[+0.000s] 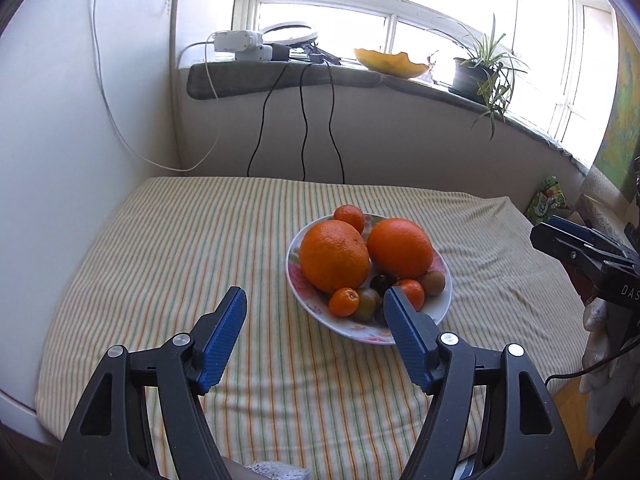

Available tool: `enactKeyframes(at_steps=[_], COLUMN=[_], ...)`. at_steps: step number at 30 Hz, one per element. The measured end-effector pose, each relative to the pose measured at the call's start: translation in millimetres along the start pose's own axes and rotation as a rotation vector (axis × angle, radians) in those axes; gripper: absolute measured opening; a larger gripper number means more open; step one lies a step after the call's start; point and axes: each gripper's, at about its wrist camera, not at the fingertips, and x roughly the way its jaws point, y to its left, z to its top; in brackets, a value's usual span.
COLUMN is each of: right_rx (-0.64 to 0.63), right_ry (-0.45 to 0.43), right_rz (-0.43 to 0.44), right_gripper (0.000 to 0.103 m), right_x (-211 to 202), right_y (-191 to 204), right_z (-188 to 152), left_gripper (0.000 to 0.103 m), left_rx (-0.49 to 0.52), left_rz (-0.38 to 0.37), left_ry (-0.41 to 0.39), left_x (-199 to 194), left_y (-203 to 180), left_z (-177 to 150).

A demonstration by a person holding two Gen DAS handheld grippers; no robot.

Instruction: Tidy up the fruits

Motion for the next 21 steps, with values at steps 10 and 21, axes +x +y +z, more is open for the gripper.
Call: enactKeyframes(at_steps=[10,21], right_rx=[0.023,0.010], right_ry=[-0.009,0.006], right_rz=[-0.004,0.014], right_gripper=[0.090,0.090], right_x=[-4.1,1.7], right_y=[-1.5,1.0], right_z=[-8.1,-9.6], left_gripper=[0.071,0.071], left_rx=[0.002,0.003], left_rz=[0.006,0.014], left_ry=[0.004,0.004], left_x=[1.0,1.4], left_y=[1.4,1.4], left_z=[-1.3,-2.2])
